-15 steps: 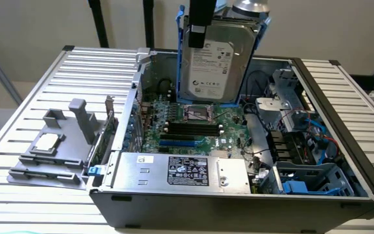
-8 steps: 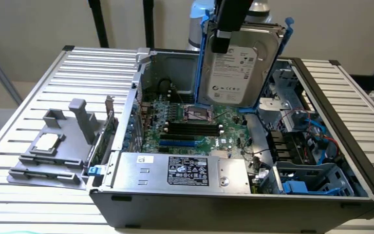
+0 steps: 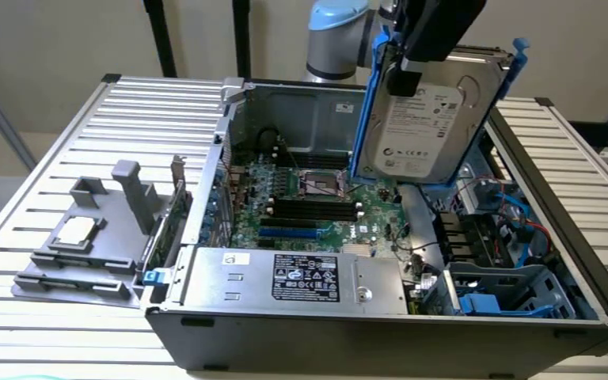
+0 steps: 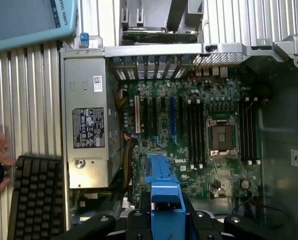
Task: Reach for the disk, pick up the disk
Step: 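Pick up the disk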
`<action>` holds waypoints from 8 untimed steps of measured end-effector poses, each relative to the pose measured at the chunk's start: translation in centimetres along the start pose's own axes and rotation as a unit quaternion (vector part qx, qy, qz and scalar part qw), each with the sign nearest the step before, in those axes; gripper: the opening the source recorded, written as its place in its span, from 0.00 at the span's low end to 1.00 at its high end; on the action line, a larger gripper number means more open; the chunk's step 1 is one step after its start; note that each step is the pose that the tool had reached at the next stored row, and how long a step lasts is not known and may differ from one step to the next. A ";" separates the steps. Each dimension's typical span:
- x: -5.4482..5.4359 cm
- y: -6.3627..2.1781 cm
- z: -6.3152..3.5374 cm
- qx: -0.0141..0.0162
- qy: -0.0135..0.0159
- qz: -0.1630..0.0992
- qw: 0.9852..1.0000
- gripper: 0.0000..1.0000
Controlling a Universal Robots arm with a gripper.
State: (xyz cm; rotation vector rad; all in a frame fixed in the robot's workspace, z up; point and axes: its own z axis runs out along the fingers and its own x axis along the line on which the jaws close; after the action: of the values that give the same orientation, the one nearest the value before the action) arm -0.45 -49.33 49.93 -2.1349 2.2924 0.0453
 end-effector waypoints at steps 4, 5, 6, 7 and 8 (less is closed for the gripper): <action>0.5 -1.87 -0.04 0.000 0.000 0.000 1.000 0.33; 0.6 -2.32 -0.05 0.000 0.000 0.000 1.000 0.33; 0.7 -2.79 -0.06 0.000 0.000 0.000 1.000 0.33; 0.9 -3.26 -0.07 0.000 0.000 0.000 1.000 0.33; 1.0 -3.70 -0.08 0.000 0.000 0.000 1.000 0.33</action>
State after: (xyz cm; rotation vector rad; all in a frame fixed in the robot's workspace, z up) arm 3.18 -50.59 49.93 -2.1350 2.2923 0.0458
